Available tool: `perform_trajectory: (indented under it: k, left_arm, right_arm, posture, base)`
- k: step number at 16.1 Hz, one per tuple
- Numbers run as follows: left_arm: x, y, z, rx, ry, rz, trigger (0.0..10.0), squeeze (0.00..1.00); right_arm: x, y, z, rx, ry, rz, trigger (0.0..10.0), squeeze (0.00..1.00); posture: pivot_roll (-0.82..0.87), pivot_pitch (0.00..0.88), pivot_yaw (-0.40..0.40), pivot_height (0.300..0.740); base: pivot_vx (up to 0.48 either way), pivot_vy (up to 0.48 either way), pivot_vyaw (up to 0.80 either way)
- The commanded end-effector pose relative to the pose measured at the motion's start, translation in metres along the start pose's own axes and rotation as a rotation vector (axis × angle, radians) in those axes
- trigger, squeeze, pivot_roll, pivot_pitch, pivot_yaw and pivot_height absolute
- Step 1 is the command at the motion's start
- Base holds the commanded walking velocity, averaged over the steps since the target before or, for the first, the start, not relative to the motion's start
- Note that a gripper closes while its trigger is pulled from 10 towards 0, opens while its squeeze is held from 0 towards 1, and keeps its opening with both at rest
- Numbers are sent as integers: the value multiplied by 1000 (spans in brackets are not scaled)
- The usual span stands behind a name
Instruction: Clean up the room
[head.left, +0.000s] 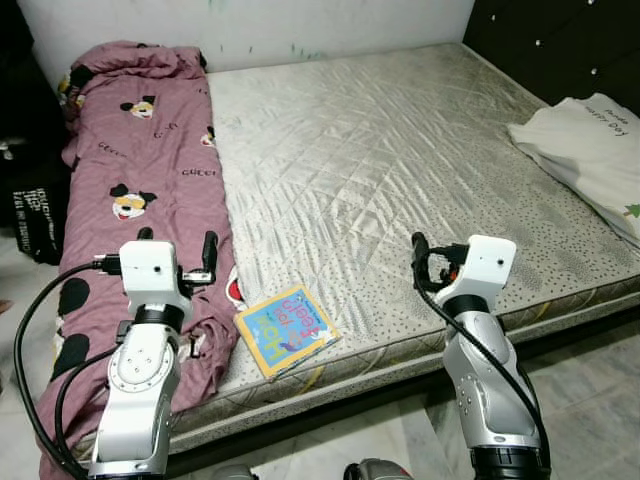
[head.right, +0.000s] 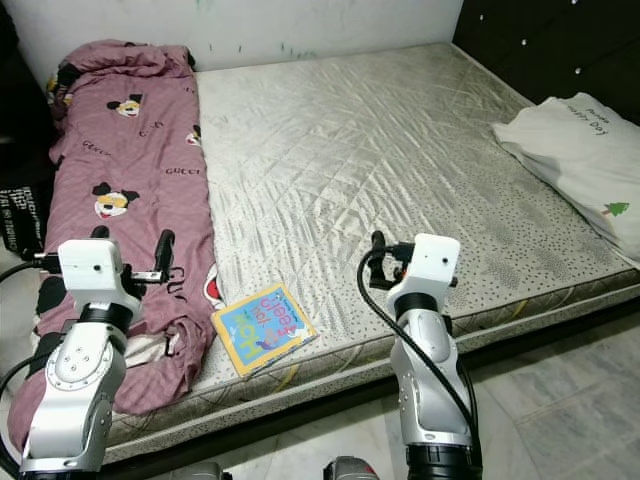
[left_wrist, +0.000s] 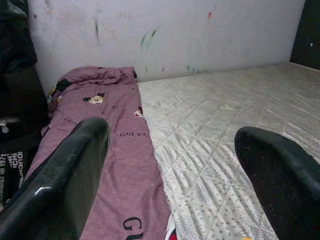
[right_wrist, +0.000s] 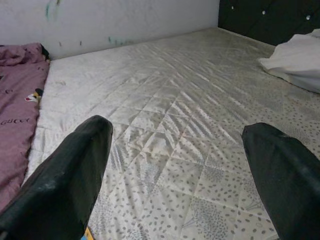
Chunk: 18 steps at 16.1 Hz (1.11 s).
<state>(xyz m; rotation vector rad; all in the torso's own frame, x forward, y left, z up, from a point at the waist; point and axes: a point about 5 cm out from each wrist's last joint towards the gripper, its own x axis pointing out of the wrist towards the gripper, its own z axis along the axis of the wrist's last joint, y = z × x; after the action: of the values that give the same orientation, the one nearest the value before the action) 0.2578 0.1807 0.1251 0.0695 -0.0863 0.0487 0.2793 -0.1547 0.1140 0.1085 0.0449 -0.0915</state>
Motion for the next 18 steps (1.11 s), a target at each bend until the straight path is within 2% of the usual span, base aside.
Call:
perform_trajectory:
  k: [1, 5, 18]
  left_arm:
    - [1, 0, 0, 9, 2, 5, 10000, 0]
    - [4, 1, 1, 7, -1, 13, 10000, 0]
    - [5, 7, 0, -18, 2, 74, 10000, 0]
  right_arm:
    - [1, 2, -2, -1, 11, 14, 10000, 0]
    - [4, 2, -1, -1, 13, 19, 10000, 0]
    - [7, 3, -4, -23, 28, 37, 10000, 0]
  posture:
    - [34, 60, 14, 680]
    - [34, 81, 11, 640]
    - [35, 78, -3, 640]
  base:
    - [0, 0, 0]
    - [0, 0, 0]
    - [0, 0, 0]
